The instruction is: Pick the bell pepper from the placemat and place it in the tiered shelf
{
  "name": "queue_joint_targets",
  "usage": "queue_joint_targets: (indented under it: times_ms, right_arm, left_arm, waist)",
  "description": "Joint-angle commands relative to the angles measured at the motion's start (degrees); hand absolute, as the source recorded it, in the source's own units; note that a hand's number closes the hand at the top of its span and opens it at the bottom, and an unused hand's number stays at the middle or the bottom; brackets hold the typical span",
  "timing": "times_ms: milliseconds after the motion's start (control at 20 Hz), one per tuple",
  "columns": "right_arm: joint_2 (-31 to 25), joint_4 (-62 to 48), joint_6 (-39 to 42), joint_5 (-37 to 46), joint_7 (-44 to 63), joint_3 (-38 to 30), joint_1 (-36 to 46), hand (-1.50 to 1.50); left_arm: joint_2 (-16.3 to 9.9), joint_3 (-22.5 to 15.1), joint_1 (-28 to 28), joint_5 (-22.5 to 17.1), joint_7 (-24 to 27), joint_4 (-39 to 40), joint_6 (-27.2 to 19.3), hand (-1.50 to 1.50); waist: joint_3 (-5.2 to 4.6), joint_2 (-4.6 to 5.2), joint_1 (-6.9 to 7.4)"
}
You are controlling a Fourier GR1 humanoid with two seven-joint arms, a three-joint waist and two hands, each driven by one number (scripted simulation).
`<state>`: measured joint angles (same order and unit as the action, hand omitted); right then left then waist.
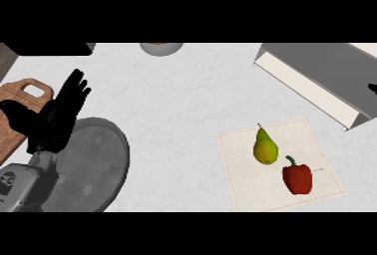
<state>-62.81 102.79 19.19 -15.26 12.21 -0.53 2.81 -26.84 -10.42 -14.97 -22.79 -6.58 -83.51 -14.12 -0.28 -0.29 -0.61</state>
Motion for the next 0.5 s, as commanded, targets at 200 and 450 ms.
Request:
queue_joint_targets:
  times_ms: [200, 450]
  right_arm:
    - [0.4, 15.0, -5.3, 16.3, 21.1, 13.2, 2.3, -1.5]
    - [8.4, 18.7, -4.4, 22.5, 35.2, 23.0, 7.7, -1.5]
  left_arm:
    - [2.6, -1.6, -0.8, 1.9, -1.8, -1.0, -1.5, 0.0]
    - [0.2, 2.1, 0.9, 0.7, -1.1, -1.9, 2.2, 0.0]
  waist:
    - [0.2, 0.3, 1.21]
    - [0.19, 0.3, 1.67]
